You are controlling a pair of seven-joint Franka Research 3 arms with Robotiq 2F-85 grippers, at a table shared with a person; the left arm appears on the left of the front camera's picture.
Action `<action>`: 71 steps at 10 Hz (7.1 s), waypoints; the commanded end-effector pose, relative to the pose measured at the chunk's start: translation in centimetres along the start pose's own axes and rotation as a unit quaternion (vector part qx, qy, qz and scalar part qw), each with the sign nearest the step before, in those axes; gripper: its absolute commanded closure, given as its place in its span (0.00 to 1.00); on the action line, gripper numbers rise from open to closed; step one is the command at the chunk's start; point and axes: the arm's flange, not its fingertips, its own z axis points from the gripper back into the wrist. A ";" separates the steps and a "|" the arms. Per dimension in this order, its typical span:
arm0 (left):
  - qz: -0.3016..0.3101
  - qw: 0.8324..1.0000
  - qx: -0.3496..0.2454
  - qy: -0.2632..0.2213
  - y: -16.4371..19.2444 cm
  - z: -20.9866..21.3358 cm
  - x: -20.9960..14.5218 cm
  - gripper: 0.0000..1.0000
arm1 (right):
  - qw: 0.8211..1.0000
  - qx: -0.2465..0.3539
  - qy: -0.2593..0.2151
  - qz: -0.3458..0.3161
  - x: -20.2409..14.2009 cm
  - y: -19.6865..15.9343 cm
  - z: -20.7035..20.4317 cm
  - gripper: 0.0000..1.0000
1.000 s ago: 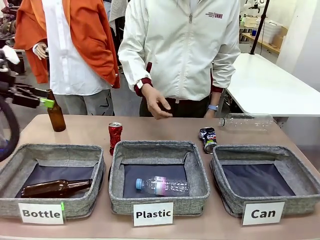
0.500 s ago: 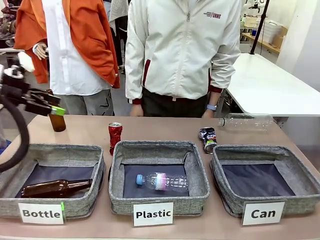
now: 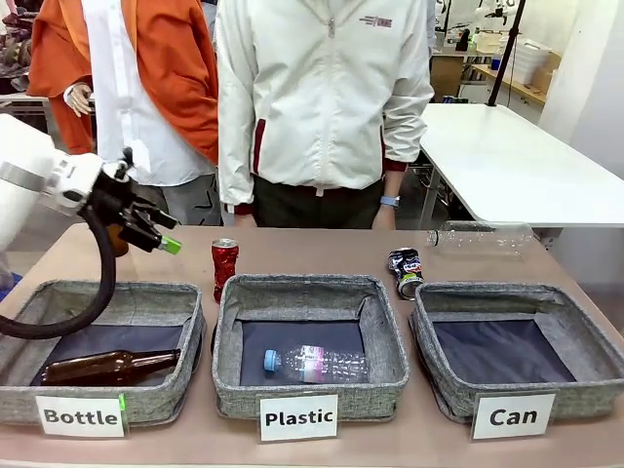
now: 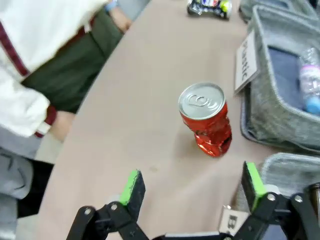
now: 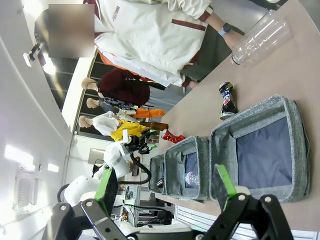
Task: Sort the can waste into the basket.
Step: Pick up the can waste from the table and place it in the right Fabric basket.
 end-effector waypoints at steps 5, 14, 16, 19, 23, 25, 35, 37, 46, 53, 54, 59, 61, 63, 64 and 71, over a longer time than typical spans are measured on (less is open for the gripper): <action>-0.037 0.999 -0.038 -0.011 2.5 -2.8 -0.3 0.00 | 1.000 0.014 -0.008 0.013 0.2 0.1 -0.1 0.00; -0.038 0.990 -0.128 -0.041 4.6 -8.2 -0.4 0.00 | 1.000 0.014 -0.008 0.013 0.2 0.1 -0.1 0.00; -0.033 0.988 -0.147 -0.043 4.3 -9.2 -0.4 0.00 | 1.000 0.014 -0.008 0.013 0.2 0.1 -0.1 0.00; -0.031 0.983 -0.173 -0.048 4.0 -9.8 -0.6 0.00 | 1.000 0.014 -0.008 0.013 0.2 0.1 -0.1 0.00; -0.023 0.975 -0.207 -0.073 3.4 -11.3 -0.3 0.00 | 1.000 0.014 -0.008 0.013 0.2 0.1 -0.1 0.00; -0.018 0.972 -0.220 -0.079 3.5 -11.6 -0.3 0.00 | 1.000 0.014 -0.008 0.013 0.2 0.1 -0.1 0.00; -0.024 0.967 -0.232 -0.100 3.0 -12.4 -0.4 1.00 | 1.000 0.014 -0.008 0.013 0.2 0.1 -0.1 0.00; -0.026 0.968 -0.230 -0.101 3.2 -12.3 -0.3 1.00 | 1.000 0.014 -0.008 0.013 0.2 0.1 -0.1 0.00; -0.114 0.971 -0.176 -0.116 -7.2 10.9 1.5 1.00 | 1.000 0.014 -0.008 0.013 0.2 0.1 -0.1 0.00; -0.169 0.966 -0.150 -0.121 -12.2 12.2 0.1 1.00 | 1.000 0.014 -0.008 0.013 0.2 0.1 -0.1 0.00; -0.169 0.966 -0.150 -0.121 -12.2 12.2 0.1 1.00 | 1.000 0.014 -0.008 0.013 0.2 0.1 -0.1 0.00; -0.233 0.950 -0.166 -0.122 -16.7 6.1 8.7 0.73 | 1.000 0.014 -0.008 0.013 0.2 0.1 -0.1 0.00; -0.220 0.954 -0.167 -0.120 -17.2 5.8 7.6 0.73 | 1.000 0.014 -0.008 0.013 0.2 0.1 -0.1 0.00; -0.208 0.957 -0.162 -0.117 -17.4 5.4 7.7 0.73 | 1.000 0.014 -0.008 0.013 0.2 0.1 -0.1 0.00; -0.194 0.962 -0.156 -0.112 -17.5 5.3 8.0 0.73 | 1.000 0.014 -0.008 0.013 0.2 0.1 -0.1 0.00; -0.316 0.935 -0.120 -0.107 -20.0 -8.2 23.7 0.73 | 0.999 -0.017 0.024 0.046 -0.6 1.8 3.9 0.00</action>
